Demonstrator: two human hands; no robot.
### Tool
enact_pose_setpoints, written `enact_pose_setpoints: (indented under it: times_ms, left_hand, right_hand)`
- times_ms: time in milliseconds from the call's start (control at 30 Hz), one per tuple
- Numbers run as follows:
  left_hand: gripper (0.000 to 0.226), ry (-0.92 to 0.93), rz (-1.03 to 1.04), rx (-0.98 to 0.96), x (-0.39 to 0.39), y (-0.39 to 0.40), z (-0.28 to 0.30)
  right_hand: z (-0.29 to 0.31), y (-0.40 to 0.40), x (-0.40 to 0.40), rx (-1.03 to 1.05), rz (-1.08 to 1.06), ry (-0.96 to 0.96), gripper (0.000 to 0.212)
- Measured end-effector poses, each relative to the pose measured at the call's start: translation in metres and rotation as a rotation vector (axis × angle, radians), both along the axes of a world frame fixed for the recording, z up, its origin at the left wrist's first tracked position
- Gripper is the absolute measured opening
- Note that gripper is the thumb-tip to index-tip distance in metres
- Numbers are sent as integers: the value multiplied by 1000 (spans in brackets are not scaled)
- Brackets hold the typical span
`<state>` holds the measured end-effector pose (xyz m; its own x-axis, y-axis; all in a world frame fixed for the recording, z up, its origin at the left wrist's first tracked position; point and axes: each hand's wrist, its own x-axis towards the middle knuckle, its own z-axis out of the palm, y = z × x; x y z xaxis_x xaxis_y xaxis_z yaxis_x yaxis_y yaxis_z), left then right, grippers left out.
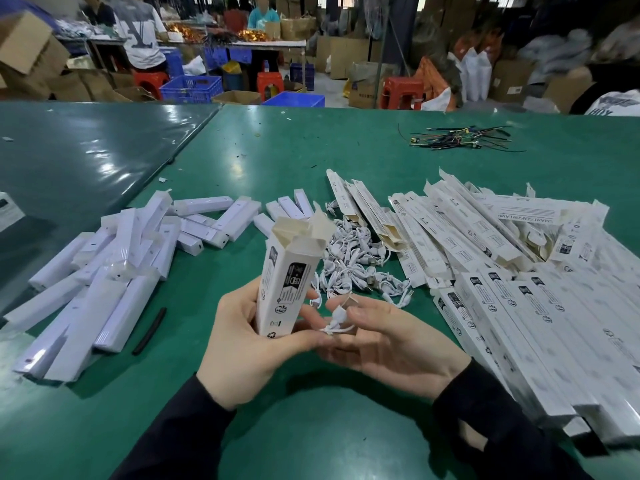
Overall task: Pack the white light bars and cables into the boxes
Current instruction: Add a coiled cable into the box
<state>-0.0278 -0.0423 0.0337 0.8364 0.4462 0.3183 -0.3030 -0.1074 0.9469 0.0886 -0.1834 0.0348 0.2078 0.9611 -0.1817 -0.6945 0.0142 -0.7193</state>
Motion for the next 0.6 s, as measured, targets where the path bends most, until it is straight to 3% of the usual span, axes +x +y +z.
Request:
enact_pose_setpoints:
  times_ms: [200, 333, 433, 600]
  left_hand:
    - [33, 14, 2, 112, 2, 1, -5]
    - [36, 59, 87, 162, 3, 5, -7]
    - [41, 213, 237, 401, 2, 12, -11]
    - [32, 331, 191, 725, 2, 15, -19]
  right_hand:
    - [0, -2, 5, -77, -87, -16, 42]
    - [10, -2, 9, -50, -323, -109, 18]
    - [17, -8, 16, 51, -612, -241, 21]
    - [23, -15, 13, 142, -754, -447, 29]
